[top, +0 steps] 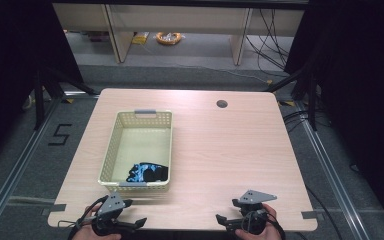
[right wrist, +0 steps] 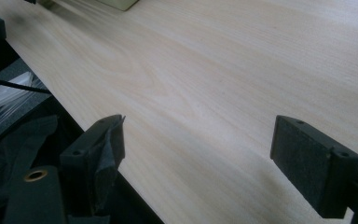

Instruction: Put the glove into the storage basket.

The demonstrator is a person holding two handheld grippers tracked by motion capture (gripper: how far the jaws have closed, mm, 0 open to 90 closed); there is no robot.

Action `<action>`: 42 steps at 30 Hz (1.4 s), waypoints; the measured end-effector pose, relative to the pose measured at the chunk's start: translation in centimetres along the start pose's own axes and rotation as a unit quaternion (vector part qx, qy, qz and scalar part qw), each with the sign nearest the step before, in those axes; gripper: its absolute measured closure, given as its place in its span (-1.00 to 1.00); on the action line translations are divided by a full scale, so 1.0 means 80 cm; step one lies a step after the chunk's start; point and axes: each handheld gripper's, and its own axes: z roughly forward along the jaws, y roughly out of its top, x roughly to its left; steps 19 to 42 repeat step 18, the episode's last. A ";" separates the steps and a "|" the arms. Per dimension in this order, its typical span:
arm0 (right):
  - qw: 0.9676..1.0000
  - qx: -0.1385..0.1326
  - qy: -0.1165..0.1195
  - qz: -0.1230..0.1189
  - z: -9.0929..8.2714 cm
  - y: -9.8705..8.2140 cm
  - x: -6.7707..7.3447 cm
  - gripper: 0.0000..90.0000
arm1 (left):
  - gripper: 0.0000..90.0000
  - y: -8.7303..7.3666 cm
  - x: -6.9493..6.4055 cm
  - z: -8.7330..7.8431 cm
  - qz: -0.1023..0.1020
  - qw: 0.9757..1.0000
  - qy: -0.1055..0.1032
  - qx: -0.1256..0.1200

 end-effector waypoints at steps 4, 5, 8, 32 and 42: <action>1.000 0.003 -0.012 -0.004 -0.002 -0.004 0.002 -0.59 | -0.56 0.000 0.002 -0.001 0.015 1.000 0.004 0.007; 1.000 0.003 -0.012 -0.004 -0.002 -0.004 0.002 -0.59 | -0.56 -0.001 0.000 0.000 0.001 1.000 0.005 0.006; 1.000 0.007 -0.015 -0.008 -0.001 -0.005 0.002 -0.60 | -0.55 0.000 0.003 0.000 0.018 1.000 0.006 0.007; 1.000 0.008 -0.017 -0.006 -0.001 -0.005 0.002 -0.60 | -0.55 -0.001 0.000 0.002 0.005 1.000 -0.001 0.003; 1.000 0.008 -0.017 -0.006 -0.001 -0.005 0.002 -0.60 | -0.55 -0.001 0.000 0.002 0.005 1.000 -0.001 0.003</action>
